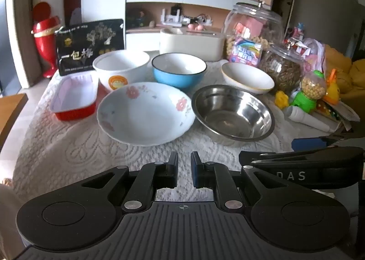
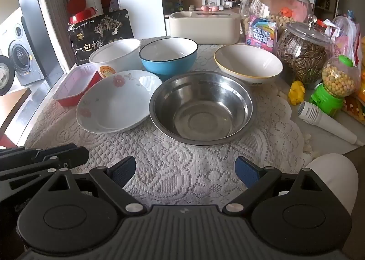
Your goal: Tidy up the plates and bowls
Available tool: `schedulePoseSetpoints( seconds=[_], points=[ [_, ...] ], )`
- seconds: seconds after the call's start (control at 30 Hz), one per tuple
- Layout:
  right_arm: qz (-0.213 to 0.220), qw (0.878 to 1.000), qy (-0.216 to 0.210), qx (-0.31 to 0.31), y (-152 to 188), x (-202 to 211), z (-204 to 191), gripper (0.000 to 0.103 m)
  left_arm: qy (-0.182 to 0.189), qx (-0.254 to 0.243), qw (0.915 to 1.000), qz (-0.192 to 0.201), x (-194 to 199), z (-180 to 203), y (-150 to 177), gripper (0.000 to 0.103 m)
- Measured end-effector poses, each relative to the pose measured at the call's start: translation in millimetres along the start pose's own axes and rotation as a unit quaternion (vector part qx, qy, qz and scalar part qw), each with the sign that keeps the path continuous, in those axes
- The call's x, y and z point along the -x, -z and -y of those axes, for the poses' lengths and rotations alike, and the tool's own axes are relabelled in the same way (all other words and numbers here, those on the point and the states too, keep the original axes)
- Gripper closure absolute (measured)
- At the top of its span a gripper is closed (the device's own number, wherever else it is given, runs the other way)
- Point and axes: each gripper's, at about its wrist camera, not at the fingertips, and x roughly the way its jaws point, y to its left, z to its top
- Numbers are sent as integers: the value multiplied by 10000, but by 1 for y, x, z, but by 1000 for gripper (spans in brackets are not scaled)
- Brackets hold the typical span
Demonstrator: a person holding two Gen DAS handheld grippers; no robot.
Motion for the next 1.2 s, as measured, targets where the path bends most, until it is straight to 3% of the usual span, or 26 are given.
schedulePoseSetpoints(
  seconds=[0.07, 1.2],
  points=[
    [18, 10000, 7, 6, 0, 0, 0, 9, -36, -110, 9998, 180, 6, 3, 4, 88],
    [-22, 10000, -2, -22, 1, 0, 0, 9, -110, -135, 9998, 68, 3, 6, 6, 88]
  ],
)
